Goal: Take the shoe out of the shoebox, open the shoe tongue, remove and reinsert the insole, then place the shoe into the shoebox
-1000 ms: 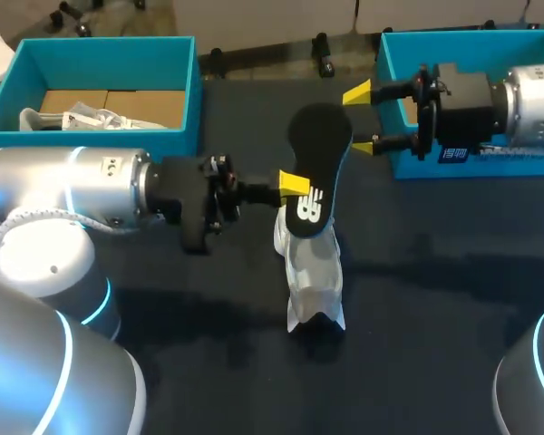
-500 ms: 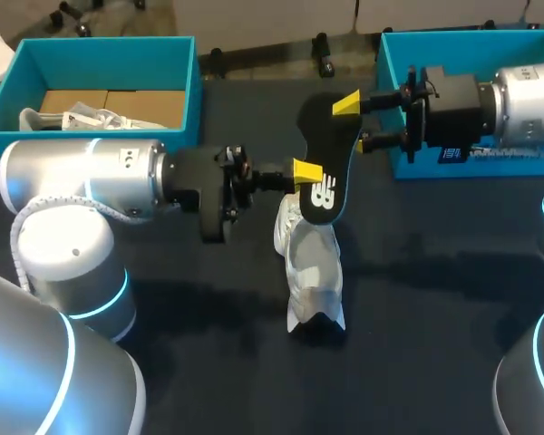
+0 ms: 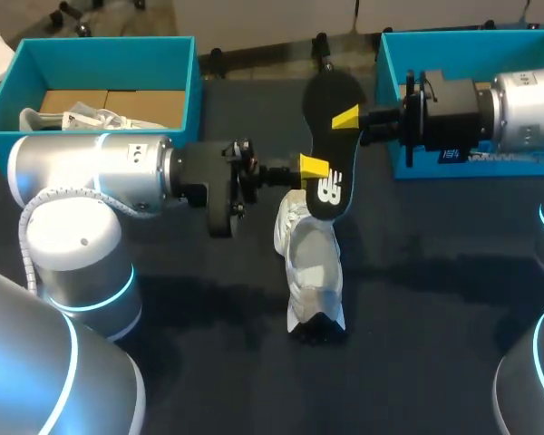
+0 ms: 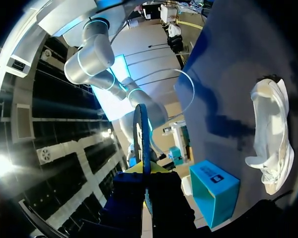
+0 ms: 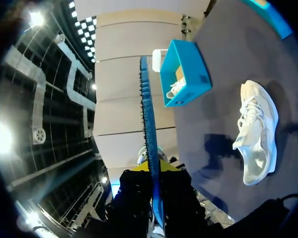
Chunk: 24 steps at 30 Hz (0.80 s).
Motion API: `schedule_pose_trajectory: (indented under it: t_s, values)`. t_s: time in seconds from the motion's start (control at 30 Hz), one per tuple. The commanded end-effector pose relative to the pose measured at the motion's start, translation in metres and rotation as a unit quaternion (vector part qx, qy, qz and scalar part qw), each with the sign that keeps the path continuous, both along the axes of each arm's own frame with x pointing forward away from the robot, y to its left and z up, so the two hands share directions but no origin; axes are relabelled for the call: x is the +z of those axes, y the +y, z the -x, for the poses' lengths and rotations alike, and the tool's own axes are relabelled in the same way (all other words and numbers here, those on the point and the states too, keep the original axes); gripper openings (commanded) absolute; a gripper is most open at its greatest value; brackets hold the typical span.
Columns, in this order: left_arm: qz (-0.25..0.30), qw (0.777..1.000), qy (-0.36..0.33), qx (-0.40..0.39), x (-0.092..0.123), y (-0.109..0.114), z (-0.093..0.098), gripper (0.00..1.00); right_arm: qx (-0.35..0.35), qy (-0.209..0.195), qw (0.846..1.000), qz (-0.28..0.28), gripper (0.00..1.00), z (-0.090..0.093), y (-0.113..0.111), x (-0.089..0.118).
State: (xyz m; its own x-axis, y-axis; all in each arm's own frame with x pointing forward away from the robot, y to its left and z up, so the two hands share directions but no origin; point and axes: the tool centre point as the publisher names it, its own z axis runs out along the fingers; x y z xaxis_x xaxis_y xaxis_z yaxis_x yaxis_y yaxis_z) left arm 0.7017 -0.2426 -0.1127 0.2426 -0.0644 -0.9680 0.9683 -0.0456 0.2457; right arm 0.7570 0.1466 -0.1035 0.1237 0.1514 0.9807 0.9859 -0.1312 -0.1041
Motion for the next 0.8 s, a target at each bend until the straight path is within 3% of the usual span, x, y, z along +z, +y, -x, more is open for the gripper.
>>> schedule_pose_trajectory:
  t_s: [0.03, 0.07, 0.3, 0.8]
  values:
    - [0.0, 1.0, -0.001, 0.009, 0.003, 0.001, 0.002, 0.82, -0.003, 0.001, 1.0, 0.001, 0.0, 0.001, 0.0, -0.003]
    - [-0.001, 1.0, -0.001, 0.011, 0.004, 0.002, 0.001, 1.0, -0.004, 0.001, 1.0, 0.001, 0.0, 0.001, 0.0, -0.004]
    - [-0.041, 0.999, -0.001, 0.008, 0.012, 0.015, -0.005, 1.0, -0.005, 0.014, 1.0, -0.002, 0.0, 0.002, -0.004, -0.015]
    - [-0.245, 0.969, 0.017, -0.013, 0.012, 0.041, -0.018, 1.0, 0.006, 0.04, 0.999, 0.014, 0.0, 0.006, -0.006, -0.032]
